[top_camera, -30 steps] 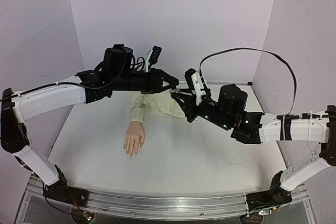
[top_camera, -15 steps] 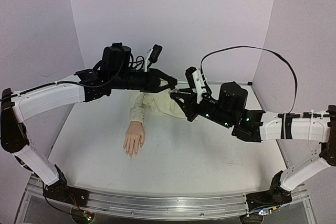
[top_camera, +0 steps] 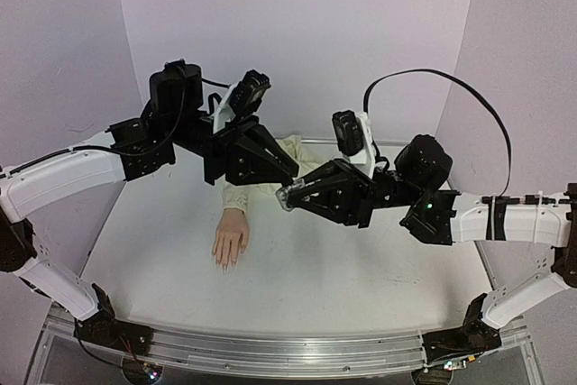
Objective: Paint the nails
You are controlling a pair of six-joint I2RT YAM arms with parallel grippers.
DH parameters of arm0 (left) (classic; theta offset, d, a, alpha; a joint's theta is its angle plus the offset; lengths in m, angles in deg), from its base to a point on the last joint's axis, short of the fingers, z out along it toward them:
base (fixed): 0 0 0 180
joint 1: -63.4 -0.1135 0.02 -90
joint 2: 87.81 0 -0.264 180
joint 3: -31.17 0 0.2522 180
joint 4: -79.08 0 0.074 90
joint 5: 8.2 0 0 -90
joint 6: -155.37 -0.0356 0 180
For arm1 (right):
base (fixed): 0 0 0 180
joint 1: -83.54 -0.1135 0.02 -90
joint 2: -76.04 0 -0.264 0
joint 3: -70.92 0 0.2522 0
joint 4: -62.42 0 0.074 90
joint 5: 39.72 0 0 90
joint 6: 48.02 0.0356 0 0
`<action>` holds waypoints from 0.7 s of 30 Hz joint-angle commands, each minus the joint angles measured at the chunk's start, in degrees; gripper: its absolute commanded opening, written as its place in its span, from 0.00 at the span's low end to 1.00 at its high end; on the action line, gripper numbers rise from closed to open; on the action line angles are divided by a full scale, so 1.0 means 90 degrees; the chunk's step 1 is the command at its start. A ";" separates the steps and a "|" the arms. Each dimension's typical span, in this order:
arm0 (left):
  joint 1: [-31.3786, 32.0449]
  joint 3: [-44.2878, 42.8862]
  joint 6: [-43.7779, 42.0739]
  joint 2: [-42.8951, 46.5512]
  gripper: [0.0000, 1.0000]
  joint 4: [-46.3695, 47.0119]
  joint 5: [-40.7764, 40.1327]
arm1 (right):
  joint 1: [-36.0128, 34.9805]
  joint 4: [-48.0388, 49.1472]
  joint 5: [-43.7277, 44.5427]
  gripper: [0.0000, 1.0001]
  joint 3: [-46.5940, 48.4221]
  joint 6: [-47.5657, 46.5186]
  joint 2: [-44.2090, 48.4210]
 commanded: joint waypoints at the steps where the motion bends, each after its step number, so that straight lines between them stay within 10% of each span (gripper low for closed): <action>1: 0.0053 -0.0202 0.0222 -0.0022 0.00 -0.0119 0.1733 | 0.0157 0.1471 -0.0591 0.00 -0.0061 -0.0162 0.0311; 4: -0.0053 -0.0060 0.0523 0.0100 0.07 -0.0105 0.0968 | 0.0158 0.0355 0.0024 0.00 -0.0136 -0.1107 0.0641; 12: -0.0366 0.0796 0.1263 0.0767 0.85 -0.0252 -0.2360 | 0.0157 -0.2073 0.2682 0.00 -0.0207 -0.3344 0.1334; 21: -0.0379 0.0236 0.3050 0.0313 0.75 -0.0261 -0.4209 | -0.0169 -0.1766 0.5301 0.00 -0.0264 -0.4165 0.0931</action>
